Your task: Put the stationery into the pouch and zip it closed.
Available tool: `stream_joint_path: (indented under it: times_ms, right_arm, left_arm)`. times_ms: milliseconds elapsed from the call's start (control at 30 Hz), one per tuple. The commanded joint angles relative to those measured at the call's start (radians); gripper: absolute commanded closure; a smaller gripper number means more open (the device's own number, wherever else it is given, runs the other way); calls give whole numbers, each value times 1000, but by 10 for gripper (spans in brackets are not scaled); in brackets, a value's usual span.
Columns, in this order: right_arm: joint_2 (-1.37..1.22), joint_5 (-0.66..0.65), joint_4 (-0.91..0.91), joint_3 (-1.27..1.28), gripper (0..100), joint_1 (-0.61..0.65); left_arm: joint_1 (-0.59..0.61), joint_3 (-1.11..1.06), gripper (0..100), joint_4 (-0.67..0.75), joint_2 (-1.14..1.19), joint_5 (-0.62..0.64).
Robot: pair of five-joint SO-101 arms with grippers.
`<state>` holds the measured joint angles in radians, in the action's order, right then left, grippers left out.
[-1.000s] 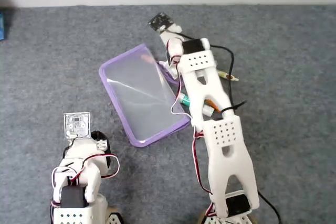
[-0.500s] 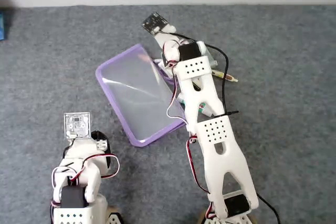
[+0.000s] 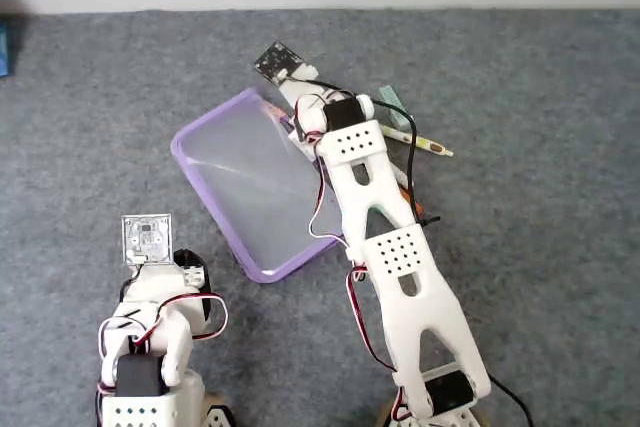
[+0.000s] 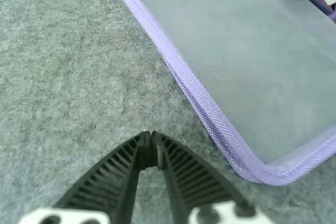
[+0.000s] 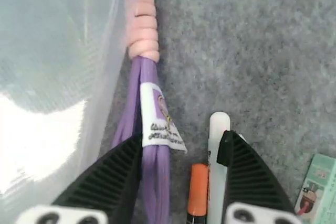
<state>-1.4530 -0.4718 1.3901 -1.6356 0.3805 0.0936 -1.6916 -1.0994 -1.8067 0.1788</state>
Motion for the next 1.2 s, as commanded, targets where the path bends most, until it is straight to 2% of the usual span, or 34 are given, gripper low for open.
stream_joint_path:
  times_ms: [0,100,167,400,633,900,1167]
  right_arm:
    - [8,-11,-7,-44,859,2]
    - [53,-35,36,-44,998,12]
    - [96,-61,105,-44,975,22]
    - [288,-68,274,-44,989,54]
    - [503,-71,277,-44,989,91]
    - [717,-203,236,-46,989,156]
    - [881,-209,377,-46,989,211]
  left_arm:
    - [2,8,986,-3,-11,8]
    - [2,8,986,-3,-11,8]
    - [2,8,986,-3,-11,8]
    - [2,8,986,-3,-11,8]
    - [2,8,986,-3,-11,8]
    - [2,8,986,-3,-11,8]
    - [2,8,986,-3,-11,8]
